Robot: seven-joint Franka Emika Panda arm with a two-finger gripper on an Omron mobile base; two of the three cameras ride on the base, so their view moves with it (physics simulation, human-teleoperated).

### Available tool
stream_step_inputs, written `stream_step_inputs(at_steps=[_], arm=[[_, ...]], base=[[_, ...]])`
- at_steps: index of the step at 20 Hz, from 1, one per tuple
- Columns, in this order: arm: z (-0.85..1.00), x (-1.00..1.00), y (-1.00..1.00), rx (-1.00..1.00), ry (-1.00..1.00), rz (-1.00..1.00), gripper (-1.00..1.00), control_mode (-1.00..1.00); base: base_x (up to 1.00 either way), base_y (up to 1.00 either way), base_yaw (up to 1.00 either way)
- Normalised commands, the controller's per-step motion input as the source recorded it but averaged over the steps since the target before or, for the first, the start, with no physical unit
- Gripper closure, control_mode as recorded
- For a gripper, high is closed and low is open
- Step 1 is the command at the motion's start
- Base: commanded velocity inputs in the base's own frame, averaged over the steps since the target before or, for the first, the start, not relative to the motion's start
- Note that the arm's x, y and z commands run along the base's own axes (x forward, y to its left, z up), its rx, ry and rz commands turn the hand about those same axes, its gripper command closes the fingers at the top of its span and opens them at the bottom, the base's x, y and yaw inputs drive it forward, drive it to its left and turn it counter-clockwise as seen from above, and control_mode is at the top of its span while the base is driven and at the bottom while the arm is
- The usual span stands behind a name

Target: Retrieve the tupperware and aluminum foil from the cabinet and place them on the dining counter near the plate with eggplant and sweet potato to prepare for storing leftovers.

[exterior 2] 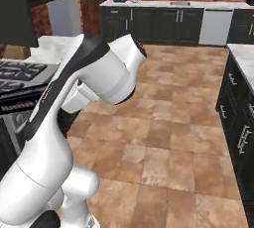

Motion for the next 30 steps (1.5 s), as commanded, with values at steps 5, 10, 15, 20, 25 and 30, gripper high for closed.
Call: stream_step_inputs(at_steps=[5,10,15,20,25,30], arm=[[0.0,0.0,0.0,0.0,0.0,0.0,1.0,1.0],[0.0,0.0,0.0,0.0,0.0,0.0,1.0,1.0],[0.0,0.0,0.0,0.0,0.0,0.0,1.0,1.0],[0.0,0.0,0.0,0.0,0.0,0.0,1.0,1.0],[0.0,0.0,0.0,0.0,0.0,0.0,1.0,1.0],[0.0,0.0,0.0,0.0,0.0,0.0,1.0,1.0]], base=[[0.0,0.11,-0.92],[0.14,0.0,-0.81],[0.86,0.44,-0.36],[1.0,1.0,-0.14],[1.0,1.0,-0.08],[1.0,1.0,-0.1]])
